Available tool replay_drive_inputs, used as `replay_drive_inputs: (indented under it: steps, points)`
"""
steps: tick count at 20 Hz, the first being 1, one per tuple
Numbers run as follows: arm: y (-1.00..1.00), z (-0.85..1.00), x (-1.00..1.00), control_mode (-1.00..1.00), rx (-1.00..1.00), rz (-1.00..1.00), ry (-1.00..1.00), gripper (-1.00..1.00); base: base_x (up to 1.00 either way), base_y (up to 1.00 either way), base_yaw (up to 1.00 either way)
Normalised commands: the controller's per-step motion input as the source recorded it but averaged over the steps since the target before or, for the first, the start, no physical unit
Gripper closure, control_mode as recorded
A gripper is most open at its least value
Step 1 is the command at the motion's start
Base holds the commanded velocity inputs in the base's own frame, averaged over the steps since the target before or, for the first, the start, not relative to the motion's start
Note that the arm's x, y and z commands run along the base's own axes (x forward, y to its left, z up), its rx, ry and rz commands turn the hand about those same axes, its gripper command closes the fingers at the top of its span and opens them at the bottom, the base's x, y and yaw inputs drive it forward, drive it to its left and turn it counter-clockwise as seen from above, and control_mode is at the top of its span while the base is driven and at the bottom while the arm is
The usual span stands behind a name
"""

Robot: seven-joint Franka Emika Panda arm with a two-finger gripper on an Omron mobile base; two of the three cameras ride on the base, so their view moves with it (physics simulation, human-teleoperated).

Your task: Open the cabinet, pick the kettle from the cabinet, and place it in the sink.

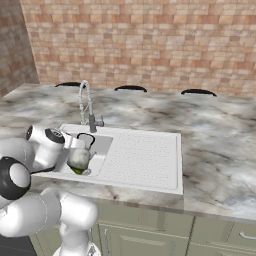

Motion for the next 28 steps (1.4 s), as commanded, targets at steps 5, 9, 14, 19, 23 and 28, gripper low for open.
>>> replay_drive_inputs:
  steps: [5,9,14,19,23,28]
  points:
    - [0.02,-0.14,0.21,-1.0,0.0,-0.12,0.0,1.0,0.0,0.0,0.0]
    - [0.0,-0.13,0.2,-1.0,0.0,-0.11,0.0,1.0,0.0,0.0,0.0]
    - [0.0,-0.15,0.11,-1.0,0.0,-0.04,0.0,1.0,0.0,0.0,0.0]
    - [-0.01,-0.2,0.01,-1.0,-0.03,0.0,-0.01,1.0,0.0,0.0,0.0]
    - [-0.07,-0.18,0.0,-1.0,-0.08,0.0,-0.02,1.0,0.0,0.0,0.0]
    - [-0.04,-0.16,0.03,-1.0,-0.09,0.0,-0.01,1.0,0.0,0.0,0.0]
